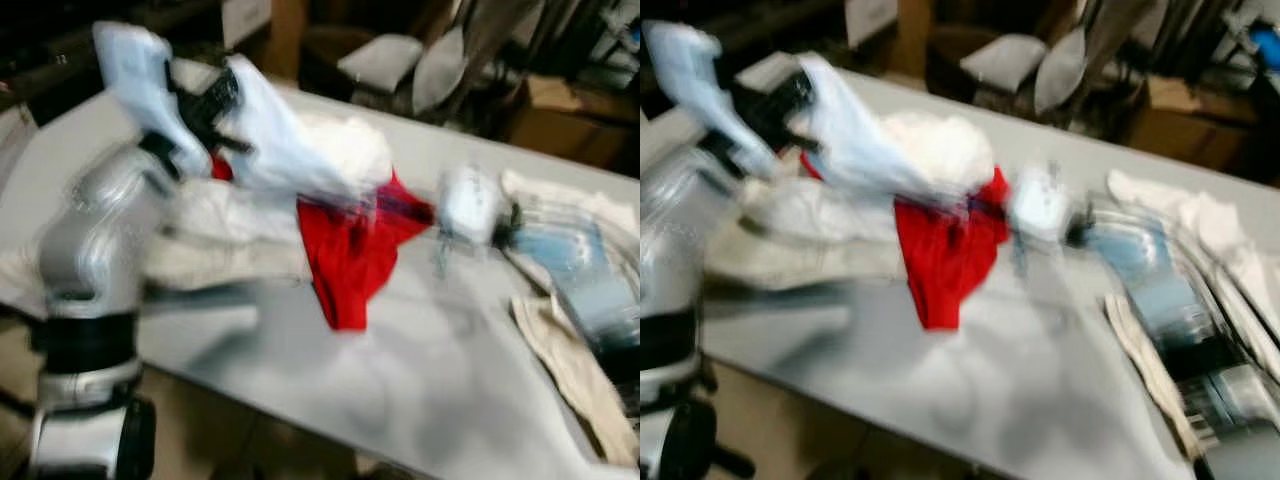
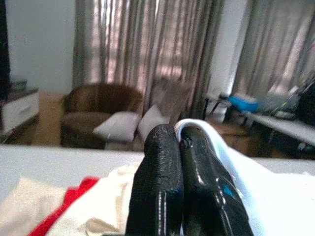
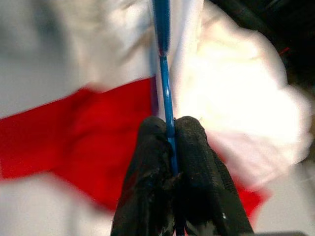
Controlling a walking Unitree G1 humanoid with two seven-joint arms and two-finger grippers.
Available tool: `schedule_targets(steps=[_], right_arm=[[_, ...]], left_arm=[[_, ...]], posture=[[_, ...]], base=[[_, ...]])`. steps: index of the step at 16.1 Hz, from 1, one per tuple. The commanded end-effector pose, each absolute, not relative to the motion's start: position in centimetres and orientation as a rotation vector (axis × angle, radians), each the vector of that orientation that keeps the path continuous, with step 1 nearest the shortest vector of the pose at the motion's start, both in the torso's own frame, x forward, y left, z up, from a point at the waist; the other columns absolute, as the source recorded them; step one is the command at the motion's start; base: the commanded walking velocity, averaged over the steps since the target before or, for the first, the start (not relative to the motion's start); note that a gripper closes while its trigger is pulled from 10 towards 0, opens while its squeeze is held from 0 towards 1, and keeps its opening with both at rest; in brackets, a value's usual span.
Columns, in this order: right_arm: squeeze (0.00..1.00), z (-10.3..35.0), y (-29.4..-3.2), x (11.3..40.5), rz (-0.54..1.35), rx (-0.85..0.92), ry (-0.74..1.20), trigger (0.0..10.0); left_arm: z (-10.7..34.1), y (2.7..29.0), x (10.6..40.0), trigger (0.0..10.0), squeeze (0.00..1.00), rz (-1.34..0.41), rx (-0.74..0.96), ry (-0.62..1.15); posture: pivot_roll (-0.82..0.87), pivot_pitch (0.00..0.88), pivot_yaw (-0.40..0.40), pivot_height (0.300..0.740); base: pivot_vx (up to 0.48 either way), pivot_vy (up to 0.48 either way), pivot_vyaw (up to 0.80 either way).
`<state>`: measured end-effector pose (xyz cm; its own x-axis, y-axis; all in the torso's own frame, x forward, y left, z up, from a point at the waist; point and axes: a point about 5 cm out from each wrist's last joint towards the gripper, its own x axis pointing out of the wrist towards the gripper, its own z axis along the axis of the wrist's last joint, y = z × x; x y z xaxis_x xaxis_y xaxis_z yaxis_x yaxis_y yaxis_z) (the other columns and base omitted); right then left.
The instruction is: Hang hanger
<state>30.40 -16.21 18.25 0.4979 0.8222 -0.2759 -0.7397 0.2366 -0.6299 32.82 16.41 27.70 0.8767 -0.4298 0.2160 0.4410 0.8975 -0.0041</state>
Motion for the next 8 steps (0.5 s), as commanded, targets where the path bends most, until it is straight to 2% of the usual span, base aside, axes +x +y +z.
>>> schedule_targets(steps=[1, 4, 8], right_arm=[[0.0, 19.7, -15.5, 29.1, 1.155, -0.777, -0.171, 10.0], [0.0, 18.3, -16.2, 26.1, 1.266, -0.76, -0.053, 10.0], [0.0, 19.9, -16.9, 24.6, 1.282, -0.645, -0.032, 10.0]], left_arm=[[27.5, 17.2, 33.3, 10.0, 0.0, -0.366, 0.013, -0.201], [26.3, 18.0, 35.0, 10.0, 0.0, -0.229, 0.121, -0.151], [24.8, 19.8, 37.1, 10.0, 0.0, -0.093, 0.201, -0.11]], posture=[[0.07, 0.0, -0.056, 0.74], [0.06, 0.0, -0.049, 0.74], [0.06, 0.0, -0.045, 0.74]], base=[[0.0, 0.0, 0.0], [0.0, 0.0, 0.0], [0.0, 0.0, 0.0]])
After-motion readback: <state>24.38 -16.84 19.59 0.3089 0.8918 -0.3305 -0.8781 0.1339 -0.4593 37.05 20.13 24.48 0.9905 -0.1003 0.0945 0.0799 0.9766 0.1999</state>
